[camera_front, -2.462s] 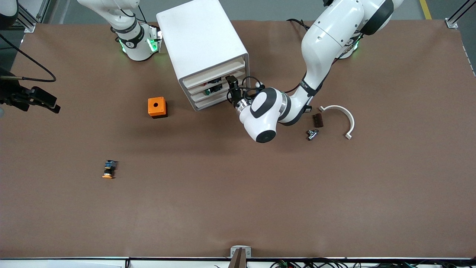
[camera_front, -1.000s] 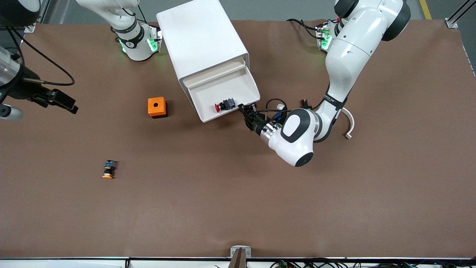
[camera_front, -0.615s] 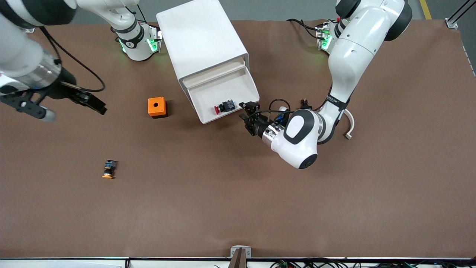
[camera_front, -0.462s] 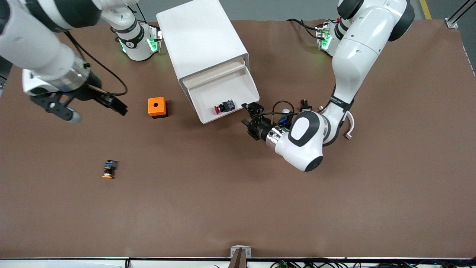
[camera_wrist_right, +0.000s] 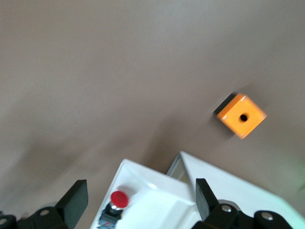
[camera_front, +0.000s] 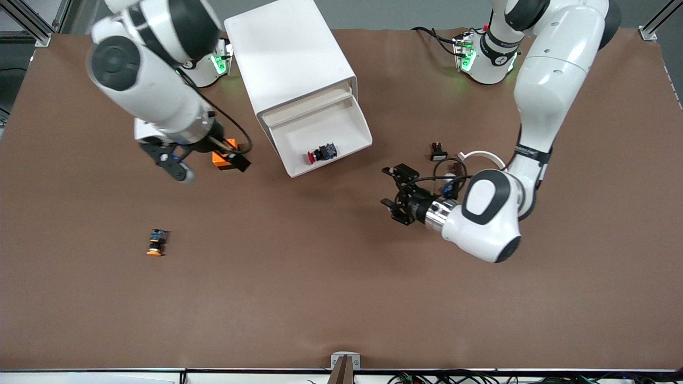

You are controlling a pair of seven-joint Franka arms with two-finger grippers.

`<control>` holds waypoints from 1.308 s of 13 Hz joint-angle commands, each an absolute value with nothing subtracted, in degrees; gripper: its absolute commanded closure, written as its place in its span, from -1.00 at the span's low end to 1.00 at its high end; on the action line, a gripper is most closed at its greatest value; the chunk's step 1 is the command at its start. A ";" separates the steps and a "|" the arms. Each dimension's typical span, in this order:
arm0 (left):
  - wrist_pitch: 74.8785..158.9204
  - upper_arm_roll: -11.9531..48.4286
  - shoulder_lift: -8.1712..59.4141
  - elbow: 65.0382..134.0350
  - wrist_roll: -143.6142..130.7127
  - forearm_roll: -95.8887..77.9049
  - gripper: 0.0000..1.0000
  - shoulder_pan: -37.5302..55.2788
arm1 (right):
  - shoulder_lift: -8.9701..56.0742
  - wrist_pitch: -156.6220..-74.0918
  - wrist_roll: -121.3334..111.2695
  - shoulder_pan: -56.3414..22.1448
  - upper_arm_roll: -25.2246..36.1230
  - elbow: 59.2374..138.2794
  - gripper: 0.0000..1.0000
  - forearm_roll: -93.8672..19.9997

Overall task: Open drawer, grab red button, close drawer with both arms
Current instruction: 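Reach the right gripper into the drawer while the left gripper withdraws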

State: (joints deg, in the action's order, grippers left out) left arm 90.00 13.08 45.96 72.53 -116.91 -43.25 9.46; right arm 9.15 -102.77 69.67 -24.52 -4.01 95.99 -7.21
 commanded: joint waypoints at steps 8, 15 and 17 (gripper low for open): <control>89.03 13.19 35.25 72.68 -95.30 -32.43 -0.99 5.19 | 18.90 -120.04 92.72 -37.96 -3.34 99.57 -1.00 -6.94; 89.03 14.07 31.13 72.77 -80.37 -20.58 -0.99 5.62 | 18.37 -124.19 96.05 -41.92 -3.34 105.46 -0.97 -6.86; 88.95 14.06 30.59 72.86 -77.70 -17.60 -0.99 5.63 | 18.37 -124.89 96.59 -42.88 -3.34 105.90 -0.86 -6.86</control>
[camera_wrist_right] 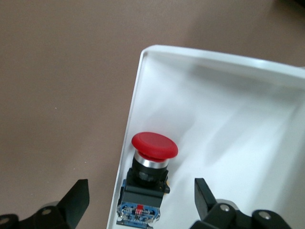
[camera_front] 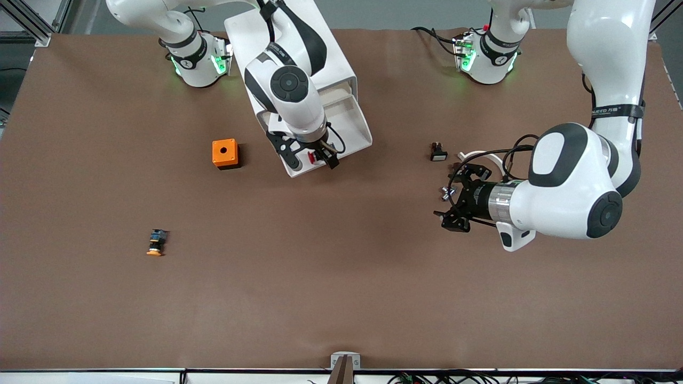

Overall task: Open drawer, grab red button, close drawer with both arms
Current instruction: 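Grasp the red button in the drawer with the right gripper, lift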

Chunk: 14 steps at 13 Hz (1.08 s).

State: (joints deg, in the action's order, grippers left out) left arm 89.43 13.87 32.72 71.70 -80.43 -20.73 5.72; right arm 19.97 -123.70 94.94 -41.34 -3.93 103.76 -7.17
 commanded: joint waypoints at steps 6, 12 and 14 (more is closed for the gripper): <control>87.89 14.76 29.36 72.77 -68.39 -8.00 -0.99 6.42 | 18.19 -126.04 96.50 -43.15 -3.34 106.61 0.41 -6.77; 90.51 14.50 29.88 72.95 -57.32 -2.64 -0.99 8.52 | 16.18 -121.57 94.32 -40.52 -3.43 104.52 0.93 -7.12; 93.50 14.50 30.93 73.21 -55.03 -2.46 -0.99 9.58 | 16.08 -117.88 88.88 -37.89 -3.51 101.88 0.93 -7.73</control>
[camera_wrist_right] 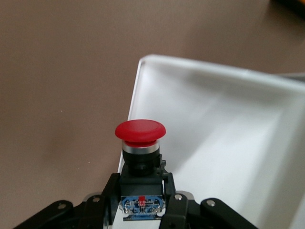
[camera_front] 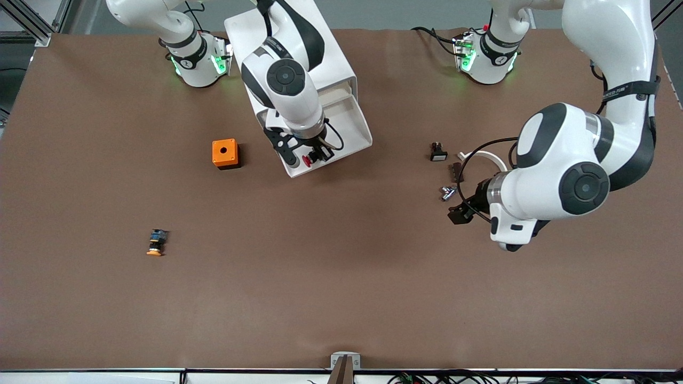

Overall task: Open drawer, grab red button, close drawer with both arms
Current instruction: 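Grasp the red button in the drawer with the right gripper, lift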

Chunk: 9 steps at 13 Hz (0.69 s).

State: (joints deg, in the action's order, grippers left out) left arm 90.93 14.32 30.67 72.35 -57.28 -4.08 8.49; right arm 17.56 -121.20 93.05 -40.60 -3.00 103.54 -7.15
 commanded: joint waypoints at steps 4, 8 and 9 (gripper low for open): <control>100.53 14.41 33.13 73.56 -51.86 1.67 -0.99 14.32 | 16.08 -114.53 69.50 -31.40 -3.25 98.89 0.94 -7.65; 107.83 14.41 35.24 74.44 -51.86 1.76 -0.99 18.45 | 16.43 -114.78 46.73 -21.65 -3.08 98.09 0.94 -7.03; 109.32 14.41 36.11 74.70 -51.94 1.76 -0.99 18.98 | 16.70 -115.05 41.28 -18.84 -3.08 98.09 0.94 -6.94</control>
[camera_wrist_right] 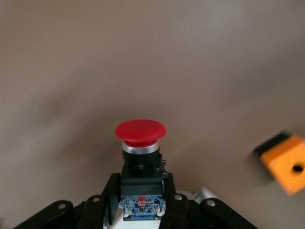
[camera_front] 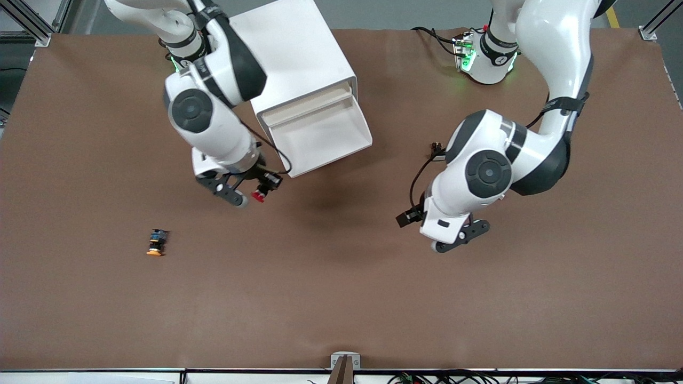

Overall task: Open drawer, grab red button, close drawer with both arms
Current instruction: 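Carry the red button with the right gripper while the left gripper reaches the drawer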

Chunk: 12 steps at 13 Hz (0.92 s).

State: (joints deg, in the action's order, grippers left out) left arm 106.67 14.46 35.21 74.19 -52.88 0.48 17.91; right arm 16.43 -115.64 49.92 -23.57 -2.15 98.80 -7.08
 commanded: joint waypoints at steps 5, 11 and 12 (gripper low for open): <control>112.85 14.41 36.83 78.92 -52.82 1.76 -0.99 23.90 | 22.13 -120.31 20.69 -8.54 -2.99 98.09 0.94 -6.33; 113.03 14.50 36.83 82.00 -61.85 0.88 -0.99 31.80 | 32.41 -130.51 4.68 -0.18 -2.99 97.12 0.95 -4.22; 113.03 14.50 37.17 82.00 -63.79 0.79 -0.99 33.03 | 33.65 -130.69 4.14 0.61 -2.99 96.60 0.95 -4.22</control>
State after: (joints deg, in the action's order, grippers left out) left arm 112.28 14.82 37.84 80.83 -60.11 0.51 30.87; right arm 31.24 -130.53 6.01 -1.23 -1.79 98.72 -5.14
